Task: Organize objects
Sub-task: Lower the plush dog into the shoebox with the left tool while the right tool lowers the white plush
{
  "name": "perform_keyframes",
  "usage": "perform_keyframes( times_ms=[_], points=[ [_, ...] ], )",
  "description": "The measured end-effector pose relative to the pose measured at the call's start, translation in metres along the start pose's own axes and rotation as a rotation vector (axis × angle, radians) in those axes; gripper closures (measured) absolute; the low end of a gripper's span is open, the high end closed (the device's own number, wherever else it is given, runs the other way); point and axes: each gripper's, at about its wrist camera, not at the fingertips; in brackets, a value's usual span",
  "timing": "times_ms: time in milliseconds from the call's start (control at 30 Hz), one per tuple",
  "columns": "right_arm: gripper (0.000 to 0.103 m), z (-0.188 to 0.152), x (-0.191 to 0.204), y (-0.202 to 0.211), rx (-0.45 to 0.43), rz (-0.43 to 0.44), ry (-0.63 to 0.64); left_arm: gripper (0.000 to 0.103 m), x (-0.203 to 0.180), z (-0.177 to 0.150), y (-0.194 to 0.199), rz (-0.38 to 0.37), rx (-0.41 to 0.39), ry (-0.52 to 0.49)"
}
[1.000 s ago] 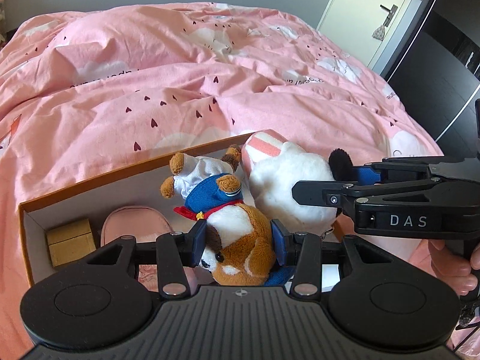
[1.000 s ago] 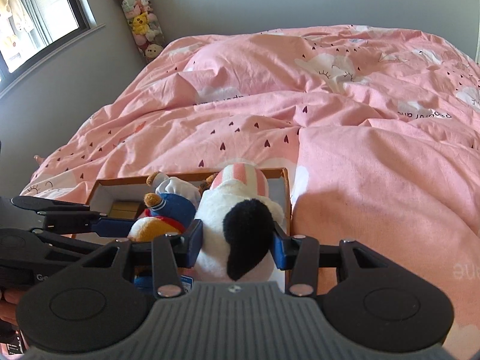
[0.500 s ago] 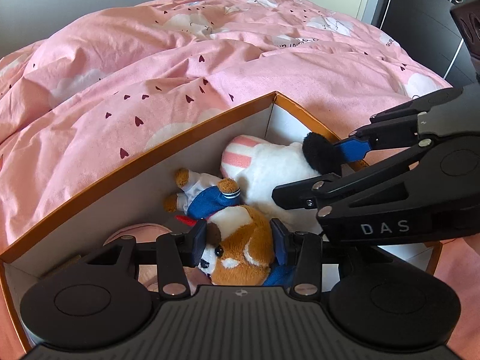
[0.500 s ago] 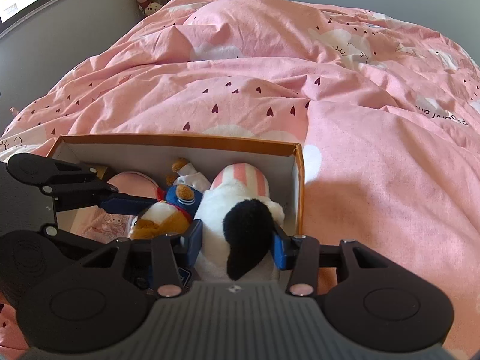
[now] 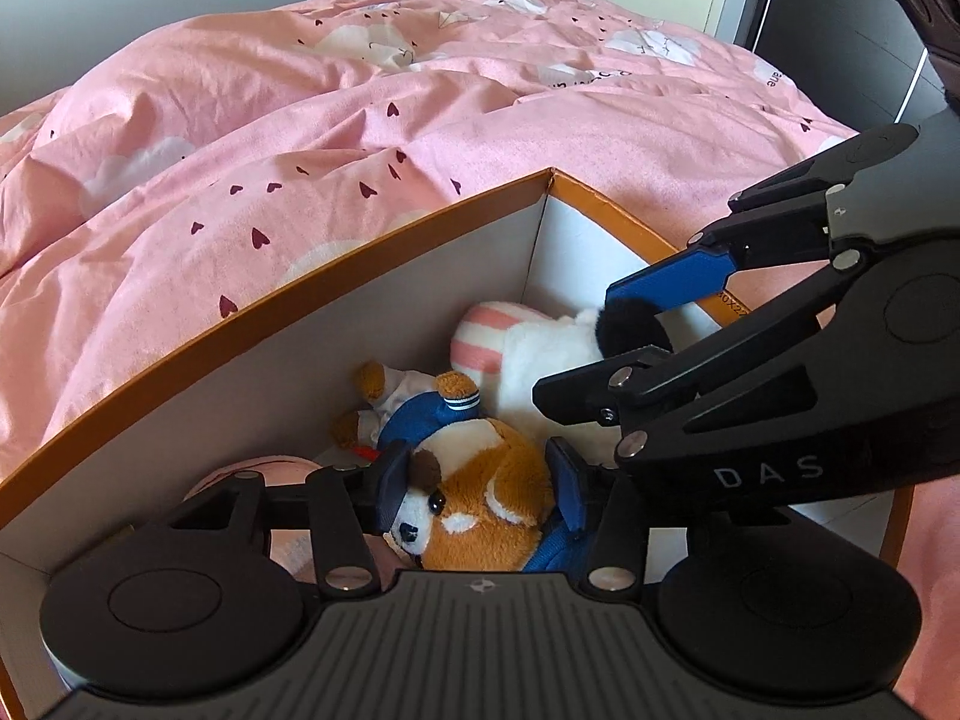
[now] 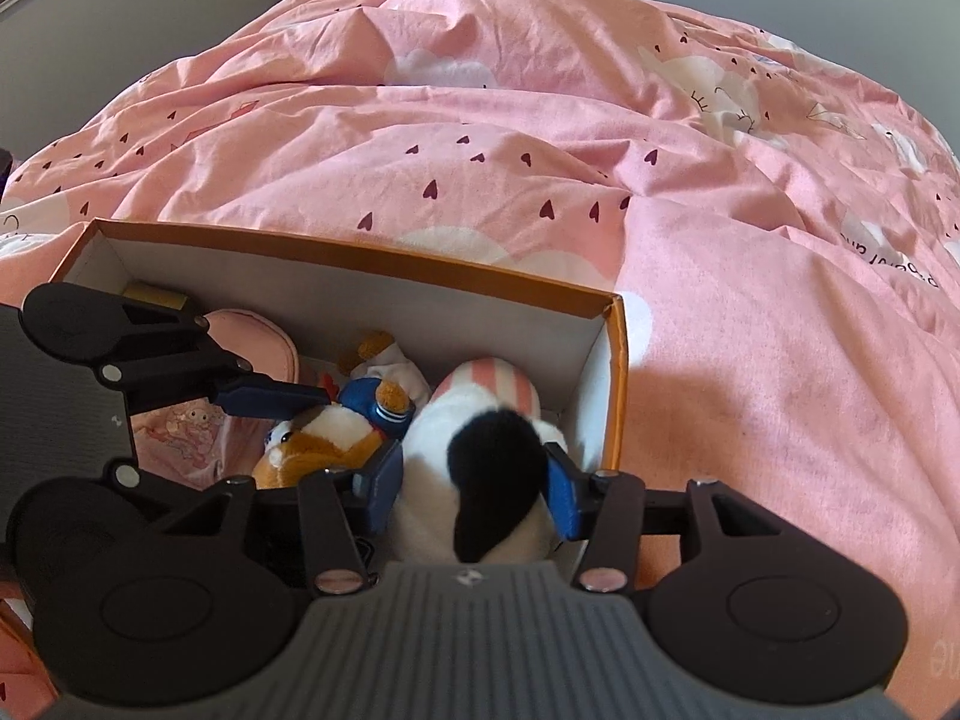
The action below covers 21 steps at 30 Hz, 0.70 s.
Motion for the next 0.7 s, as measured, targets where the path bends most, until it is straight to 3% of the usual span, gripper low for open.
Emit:
perform_keyframes(
  times_ms=[167, 233, 367, 567, 700],
  points=[
    [0.037, 0.003, 0.004, 0.013, 0.019, 0.035, 0.038, 0.037, 0.002, 0.0, 0.02, -0.02, -0.01, -0.03],
    [0.037, 0.001, 0.008, 0.023, 0.021, 0.04, 0.078, 0.037, 0.002, -0.001, 0.03, -0.034, -0.015, -0.049],
    [0.049, -0.009, 0.017, 0.04, 0.051, 0.061, 0.164, 0.037, -0.004, -0.007, 0.042, -0.024, -0.026, -0.06],
    [0.069, -0.028, 0.032, 0.039, 0.109, 0.009, 0.307, 0.037, -0.016, -0.015, 0.036, 0.026, -0.004, -0.042],
    [0.077, -0.035, 0.034, 0.029, 0.143, -0.022, 0.332, 0.041, -0.016, -0.018, 0.027, 0.066, 0.027, -0.015]
  ],
)
Point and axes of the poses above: each gripper's, at about its wrist camera, not at the fingertips, and y roughly against the way its jaws point, x to its left, z to its top, and after that the axes turned 14 degrees about z, right-handed
